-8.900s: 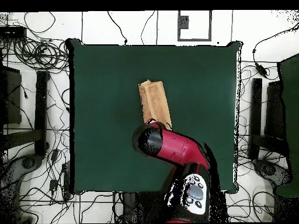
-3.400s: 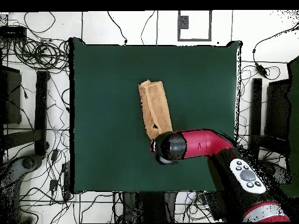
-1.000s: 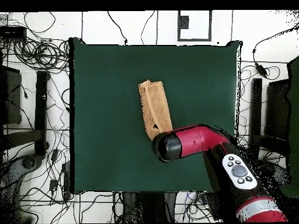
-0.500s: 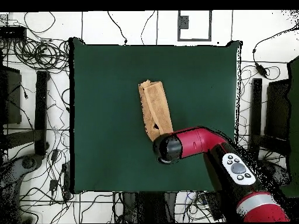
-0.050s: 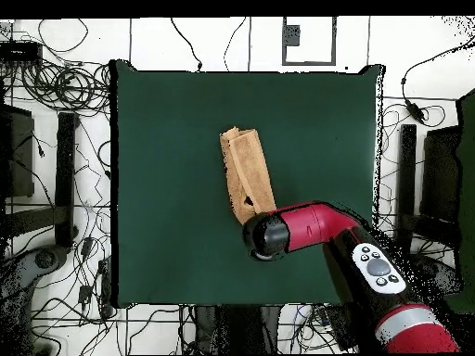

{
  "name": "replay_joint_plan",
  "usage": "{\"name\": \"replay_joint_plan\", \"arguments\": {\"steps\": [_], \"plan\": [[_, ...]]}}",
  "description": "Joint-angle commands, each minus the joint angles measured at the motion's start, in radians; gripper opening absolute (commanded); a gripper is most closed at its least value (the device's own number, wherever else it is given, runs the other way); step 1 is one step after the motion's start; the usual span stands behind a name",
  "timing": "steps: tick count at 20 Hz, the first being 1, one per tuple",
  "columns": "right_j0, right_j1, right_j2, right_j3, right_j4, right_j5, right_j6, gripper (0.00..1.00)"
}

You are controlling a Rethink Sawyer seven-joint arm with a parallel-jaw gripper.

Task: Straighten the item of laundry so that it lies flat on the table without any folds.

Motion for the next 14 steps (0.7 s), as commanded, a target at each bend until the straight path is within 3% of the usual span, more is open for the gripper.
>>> {"name": "replay_joint_plan", "arguments": {"steps": [1,7,14], "plan": [[0.000,-0.032,0.051,0.025,0.016,-0.014,-0.062,0.00],[-0.011,-0.109,0.059,0.074,0.047,-0.023,-0.039,0.00],[-0.062,-0.176,0.112,0.093,0.146,0.028,-0.073,0.00]]}}
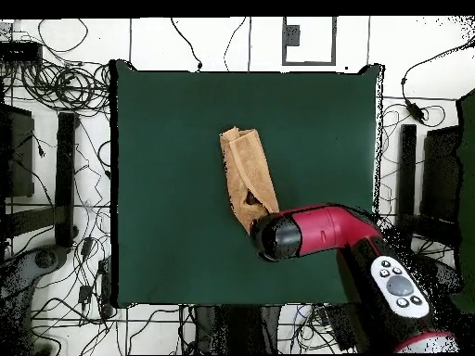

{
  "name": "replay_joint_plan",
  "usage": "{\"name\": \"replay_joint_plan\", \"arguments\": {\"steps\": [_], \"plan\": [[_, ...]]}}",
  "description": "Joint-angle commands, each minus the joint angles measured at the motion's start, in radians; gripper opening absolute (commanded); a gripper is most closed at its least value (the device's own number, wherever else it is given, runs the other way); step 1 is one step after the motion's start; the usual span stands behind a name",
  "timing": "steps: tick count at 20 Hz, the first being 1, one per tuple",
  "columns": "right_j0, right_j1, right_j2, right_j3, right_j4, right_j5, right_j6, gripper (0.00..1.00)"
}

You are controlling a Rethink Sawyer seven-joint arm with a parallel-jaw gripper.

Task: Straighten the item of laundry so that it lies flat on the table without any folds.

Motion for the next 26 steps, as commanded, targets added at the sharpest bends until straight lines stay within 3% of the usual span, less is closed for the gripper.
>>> {"name": "replay_joint_plan", "arguments": {"steps": [1,7,16,19,26], "plan": [[-0.035,-0.058,0.110,0.049,0.108,0.035,-0.079,0.00],[-0.061,-0.049,0.118,0.009,0.136,0.042,-0.107,0.00],[-0.025,-0.009,0.030,-0.059,0.028,-0.038,-0.038,0.00],[-0.011,-0.081,0.015,-0.046,0.027,-0.004,-0.026,0.00],[0.055,-0.291,-0.001,0.015,0.126,0.143,0.019,0.00]]}}
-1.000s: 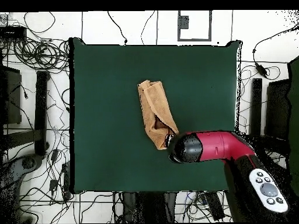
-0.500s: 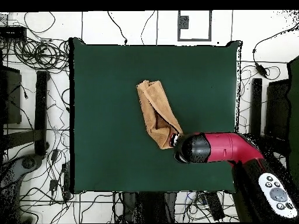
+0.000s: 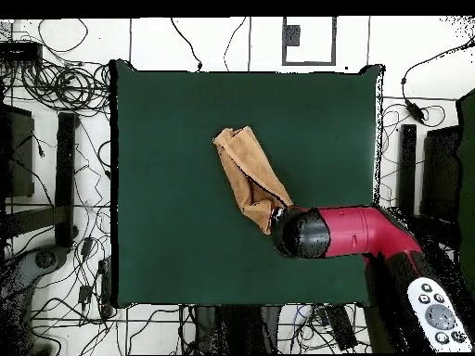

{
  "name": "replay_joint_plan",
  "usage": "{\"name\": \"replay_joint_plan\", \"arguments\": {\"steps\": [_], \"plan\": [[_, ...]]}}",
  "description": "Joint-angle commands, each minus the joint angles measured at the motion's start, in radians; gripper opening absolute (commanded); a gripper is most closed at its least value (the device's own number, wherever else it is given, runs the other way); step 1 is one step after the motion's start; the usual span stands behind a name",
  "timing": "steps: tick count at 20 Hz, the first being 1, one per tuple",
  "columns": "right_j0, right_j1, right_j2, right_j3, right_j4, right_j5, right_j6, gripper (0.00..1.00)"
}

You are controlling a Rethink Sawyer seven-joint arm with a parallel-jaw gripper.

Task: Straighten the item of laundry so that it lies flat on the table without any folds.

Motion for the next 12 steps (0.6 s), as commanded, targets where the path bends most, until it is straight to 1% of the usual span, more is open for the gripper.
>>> {"name": "replay_joint_plan", "arguments": {"steps": [1,3,8,12], "plan": [[0.105,-0.173,-0.004,0.019,0.084,0.163,0.027,0.00],[0.122,-0.206,-0.006,0.023,0.115,0.203,0.029,0.00],[0.161,-0.255,-0.016,0.007,0.173,0.289,0.050,0.00],[0.207,-0.310,-0.035,0.002,0.221,0.376,0.090,0.00]]}}
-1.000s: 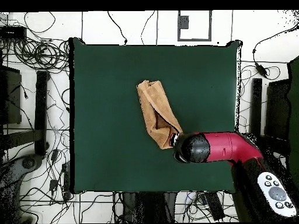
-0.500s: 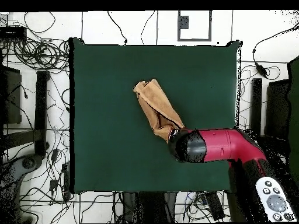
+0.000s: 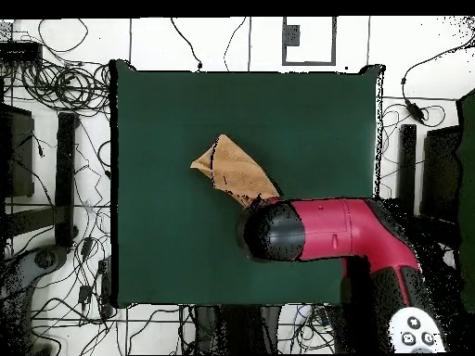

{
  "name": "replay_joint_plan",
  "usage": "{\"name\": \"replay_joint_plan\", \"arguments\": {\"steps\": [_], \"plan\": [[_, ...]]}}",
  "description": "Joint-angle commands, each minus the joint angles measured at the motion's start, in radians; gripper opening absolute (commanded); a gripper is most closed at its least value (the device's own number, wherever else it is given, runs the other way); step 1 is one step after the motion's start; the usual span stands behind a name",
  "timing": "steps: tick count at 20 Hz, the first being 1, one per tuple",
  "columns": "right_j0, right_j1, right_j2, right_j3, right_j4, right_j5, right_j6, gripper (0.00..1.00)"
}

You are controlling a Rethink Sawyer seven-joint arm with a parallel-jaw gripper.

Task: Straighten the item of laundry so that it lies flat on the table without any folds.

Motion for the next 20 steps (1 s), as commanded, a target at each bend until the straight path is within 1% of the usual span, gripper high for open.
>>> {"name": "replay_joint_plan", "arguments": {"steps": [1,6,9,12,15,20], "plan": [[0.097,-0.110,-0.029,-0.001,0.105,0.230,0.106,0.00],[0.180,-0.171,-0.068,0.015,0.161,0.304,0.205,0.00],[0.241,-0.194,-0.099,0.023,0.188,0.319,0.274,0.00],[0.266,-0.176,-0.127,0.027,0.204,0.244,0.299,0.00],[0.252,-0.107,-0.144,0.014,0.203,0.139,0.265,0.00],[0.203,0.016,-0.164,0.005,0.206,-0.110,0.240,0.00]]}}
